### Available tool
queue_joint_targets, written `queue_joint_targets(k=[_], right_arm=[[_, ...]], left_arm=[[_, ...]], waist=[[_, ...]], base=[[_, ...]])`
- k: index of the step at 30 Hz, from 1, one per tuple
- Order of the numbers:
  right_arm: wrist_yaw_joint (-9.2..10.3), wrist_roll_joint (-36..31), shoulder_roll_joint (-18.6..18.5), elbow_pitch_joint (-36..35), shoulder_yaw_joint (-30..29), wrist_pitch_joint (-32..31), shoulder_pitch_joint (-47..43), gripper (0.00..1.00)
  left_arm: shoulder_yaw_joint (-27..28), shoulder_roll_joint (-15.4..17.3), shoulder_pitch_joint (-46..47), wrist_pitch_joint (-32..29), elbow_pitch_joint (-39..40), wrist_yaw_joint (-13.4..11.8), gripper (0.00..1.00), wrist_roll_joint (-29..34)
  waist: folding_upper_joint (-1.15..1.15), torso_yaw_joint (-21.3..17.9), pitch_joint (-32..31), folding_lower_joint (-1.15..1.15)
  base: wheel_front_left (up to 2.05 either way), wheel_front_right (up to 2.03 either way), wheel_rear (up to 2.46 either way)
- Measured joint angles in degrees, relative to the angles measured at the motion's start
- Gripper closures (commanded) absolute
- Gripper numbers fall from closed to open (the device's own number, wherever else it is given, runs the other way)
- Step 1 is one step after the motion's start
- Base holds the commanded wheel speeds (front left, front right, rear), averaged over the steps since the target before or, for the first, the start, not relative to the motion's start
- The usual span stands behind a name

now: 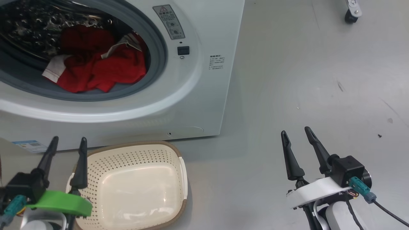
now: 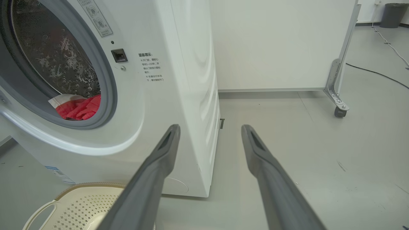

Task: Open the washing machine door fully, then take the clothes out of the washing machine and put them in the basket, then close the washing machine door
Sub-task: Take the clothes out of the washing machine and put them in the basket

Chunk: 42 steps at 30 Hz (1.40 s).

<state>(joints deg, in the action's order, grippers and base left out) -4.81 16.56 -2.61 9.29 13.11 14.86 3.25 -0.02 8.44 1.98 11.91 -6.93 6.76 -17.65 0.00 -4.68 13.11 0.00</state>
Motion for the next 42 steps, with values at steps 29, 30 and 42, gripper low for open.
queue_joint_targets(k=[29, 30, 42], right_arm=[[3.46, 4.4, 0.0, -6.8, 7.0, 0.0, 9.8, 0.0], [3.5, 4.6, 0.0, -6.8, 7.3, 0.0, 10.0, 0.0], [5.49, 5.1, 0.0, -7.3, 7.8, 0.0, 11.8, 0.0]], left_arm=[[7.1, 15.0, 30.6, -17.7, -10.2, -2.3, 0.0, -0.3], [7.0, 15.4, 31.4, -18.2, -10.9, -2.2, 0.0, -0.3], [6.5, 18.3, 39.0, -22.7, -19.7, -3.0, 0.0, 2.3]], waist=[[0.0, -11.1, 18.6, 0.0], [0.0, -11.4, 19.2, 0.0], [0.0, -14.8, 24.0, 0.0]], base=[[0.0, 0.0, 0.0], [0.0, 0.0, 0.0], [0.0, 0.0, 0.0]])
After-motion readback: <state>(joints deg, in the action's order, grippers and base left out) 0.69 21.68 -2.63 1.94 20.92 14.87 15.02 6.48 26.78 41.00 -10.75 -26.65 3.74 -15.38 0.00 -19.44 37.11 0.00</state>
